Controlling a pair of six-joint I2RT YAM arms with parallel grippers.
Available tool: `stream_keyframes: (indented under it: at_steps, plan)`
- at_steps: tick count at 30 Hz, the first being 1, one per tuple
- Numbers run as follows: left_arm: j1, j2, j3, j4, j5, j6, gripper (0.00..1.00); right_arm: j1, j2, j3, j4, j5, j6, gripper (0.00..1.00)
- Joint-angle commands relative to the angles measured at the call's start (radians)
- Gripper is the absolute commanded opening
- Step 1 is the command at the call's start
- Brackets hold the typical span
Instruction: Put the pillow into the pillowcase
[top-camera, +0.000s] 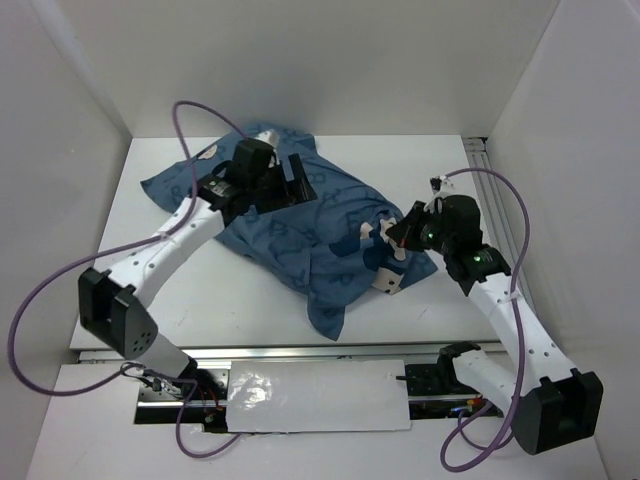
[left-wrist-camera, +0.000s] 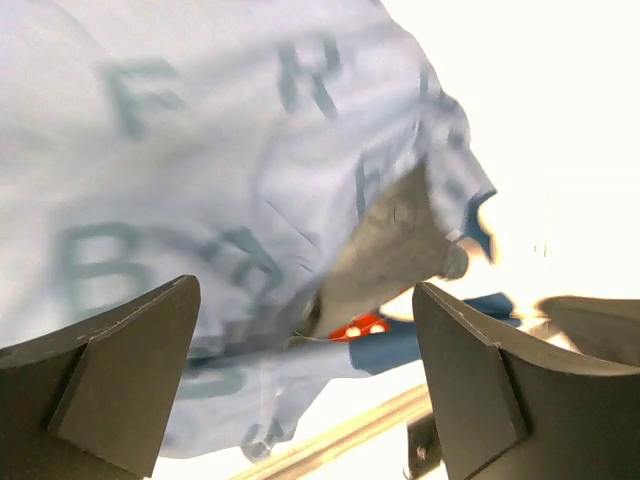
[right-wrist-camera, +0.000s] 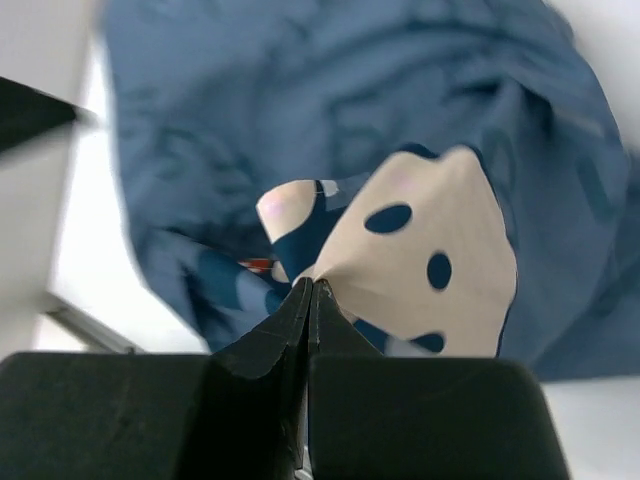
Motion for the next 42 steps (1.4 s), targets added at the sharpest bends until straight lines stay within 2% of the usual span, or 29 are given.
stream_keyframes:
  at_steps: [1, 5, 12, 14, 15, 16, 18, 21, 25, 29, 33, 35, 36, 37, 39, 40, 41, 42]
  plan:
    - [0.063, -0.068, -0.051, -0.046, -0.096, 0.067, 1.00, -0.006, -0.022, -0.036, -0.091, 0.100, -0.061, 0.00]
    - [0.125, -0.108, -0.123, -0.046, -0.076, 0.100, 1.00, -0.006, -0.011, -0.071, -0.063, 0.042, -0.072, 0.00]
    - [0.125, -0.036, -0.245, -0.032, -0.047, 0.112, 1.00, 0.047, 0.076, -0.047, 0.067, 0.028, -0.105, 0.00]
    - [0.125, -0.004, -0.283, 0.005, -0.001, 0.124, 0.81, 0.063, 0.098, -0.011, 0.104, 0.028, -0.105, 0.00]
    - [0.125, 0.008, -0.283, 0.034, 0.014, 0.124, 0.68, 0.073, 0.127, 0.036, 0.124, 0.037, -0.105, 0.00]
    - [0.125, 0.036, -0.297, 0.034, 0.045, 0.133, 0.35, 0.073, 0.144, 0.065, 0.154, 0.038, -0.096, 0.00]
    - [0.125, 0.063, -0.297, 0.048, 0.054, 0.133, 0.00, 0.093, 0.205, 0.154, 0.205, 0.047, -0.096, 0.00]
    - [0.134, 0.083, -0.306, 0.036, 0.044, 0.133, 0.00, 0.104, 0.291, 0.252, 0.248, 0.076, -0.087, 0.00]
    - [0.134, -0.047, -0.379, 0.048, 0.033, 0.133, 0.00, 0.123, 0.402, 0.325, 0.271, 0.133, -0.110, 0.00]
    - [0.152, -0.212, -0.426, 0.028, -0.017, 0.115, 0.00, 0.156, 0.498, 0.305, 0.271, 0.231, -0.150, 0.00]
    - [0.191, -0.300, -0.395, -0.062, -0.117, 0.083, 0.00, 0.178, 0.548, 0.228, 0.253, 0.185, -0.194, 0.00]
    - [0.209, -0.309, -0.367, -0.130, -0.128, 0.069, 0.15, 0.192, 0.548, 0.162, 0.233, 0.153, -0.225, 0.00]
    - [0.218, -0.300, -0.357, -0.130, -0.104, 0.092, 0.36, 0.205, 0.535, 0.144, 0.221, 0.142, -0.245, 0.04]
    - [0.218, -0.300, -0.348, -0.130, -0.090, 0.103, 0.46, 0.205, 0.516, 0.121, 0.201, 0.142, -0.256, 0.11]
    - [0.209, -0.291, -0.347, -0.130, -0.090, 0.103, 0.58, 0.205, 0.494, 0.121, 0.132, 0.151, -0.268, 0.25]
    - [0.180, -0.291, -0.335, -0.130, -0.090, 0.112, 0.66, 0.214, 0.462, 0.121, 0.110, 0.151, -0.277, 0.41]
    - [0.168, -0.280, -0.335, -0.130, -0.090, 0.112, 0.73, 0.215, 0.442, 0.121, 0.084, 0.151, -0.277, 0.49]
    - [0.152, -0.280, -0.325, -0.130, -0.090, 0.112, 0.86, 0.215, 0.422, 0.121, 0.084, 0.142, -0.277, 0.55]
